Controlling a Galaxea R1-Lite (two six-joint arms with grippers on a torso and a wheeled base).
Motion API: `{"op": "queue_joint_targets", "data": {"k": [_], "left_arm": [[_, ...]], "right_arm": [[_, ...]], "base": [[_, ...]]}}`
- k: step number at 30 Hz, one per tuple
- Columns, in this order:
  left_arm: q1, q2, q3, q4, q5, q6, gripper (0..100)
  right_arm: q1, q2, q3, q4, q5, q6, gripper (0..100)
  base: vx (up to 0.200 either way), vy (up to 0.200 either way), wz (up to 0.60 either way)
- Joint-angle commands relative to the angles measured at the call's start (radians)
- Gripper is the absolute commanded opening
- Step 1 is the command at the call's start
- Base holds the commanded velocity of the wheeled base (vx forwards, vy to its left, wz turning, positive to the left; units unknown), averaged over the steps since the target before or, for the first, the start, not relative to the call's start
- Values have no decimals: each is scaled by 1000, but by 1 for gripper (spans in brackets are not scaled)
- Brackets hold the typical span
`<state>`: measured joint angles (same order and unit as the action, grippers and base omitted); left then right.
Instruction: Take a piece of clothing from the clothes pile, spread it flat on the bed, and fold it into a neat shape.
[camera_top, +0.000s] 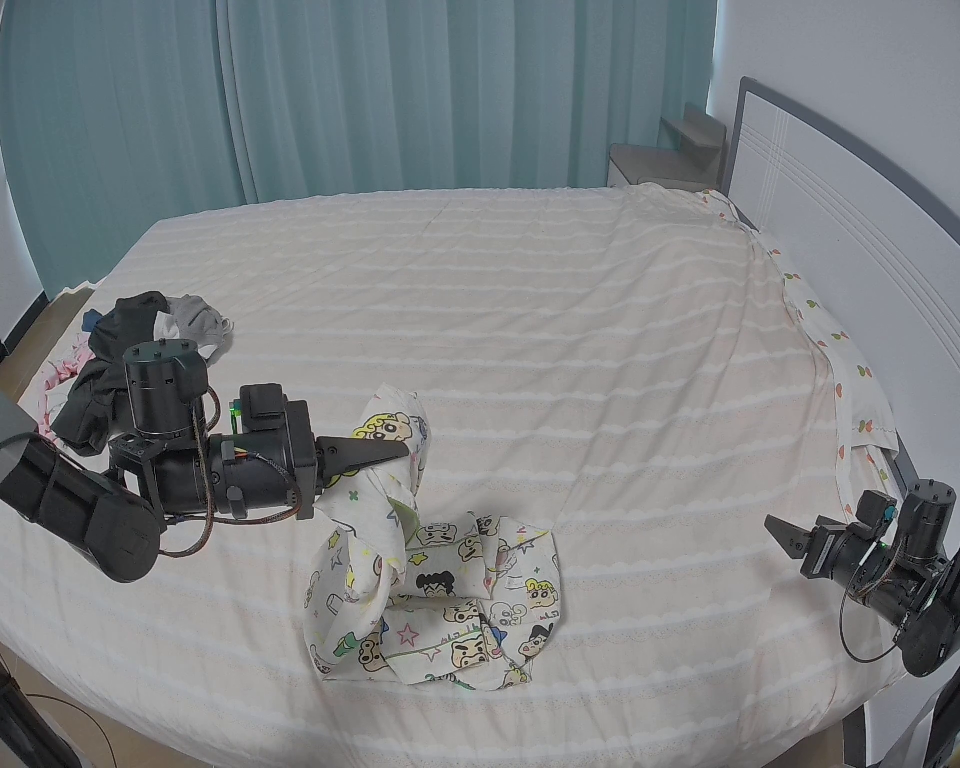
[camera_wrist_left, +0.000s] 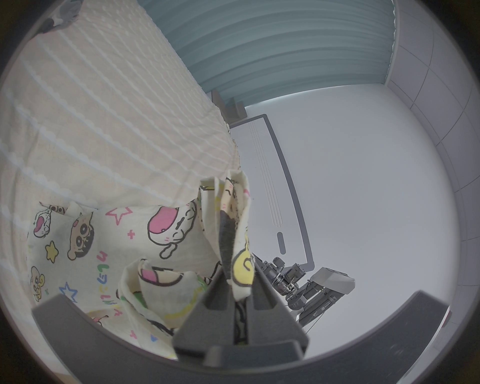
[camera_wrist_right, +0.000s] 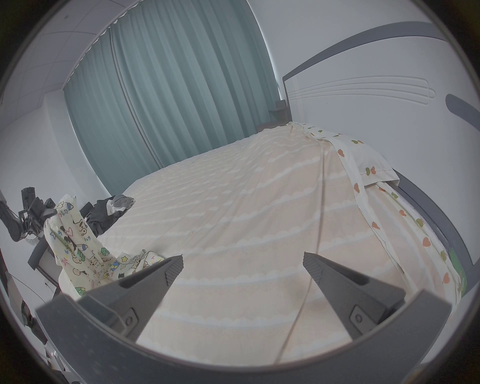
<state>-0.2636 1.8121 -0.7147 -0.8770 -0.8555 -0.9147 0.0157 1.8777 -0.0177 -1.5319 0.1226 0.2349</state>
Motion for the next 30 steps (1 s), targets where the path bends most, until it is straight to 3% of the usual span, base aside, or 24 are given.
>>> {"op": "queue_joint_targets", "data": {"k": [1,7,8,20,25,27,30], "left_arm": [[12,24,-14,-2,-20,-3,0],[27,56,-42,-2,-39,-3,0],[27,58,-42,-2,-43,-3,100],[34,55,-58,-5,-34,0,100],[34,55,-74,-20,44,-6,100],[41,47,-80,-20,118,-36,100],[70,16,-66,-22,144,-58,100]], "right_arm": [[1,-2,18,-1,2,0,100],[1,-2,18,-1,0,0,100],[1,-2,18,-1,0,0,100],[3,5,18,-1,0,7,100],[13,12,18,-1,2,15,100],[53,5,18,-1,8,57,100],[136,3,18,-1,11,123,100]], "base": [[0,0,0],[0,0,0],[0,0,0],[0,0,0],[0,0,0],[0,0,0],[0,0,0]]}}
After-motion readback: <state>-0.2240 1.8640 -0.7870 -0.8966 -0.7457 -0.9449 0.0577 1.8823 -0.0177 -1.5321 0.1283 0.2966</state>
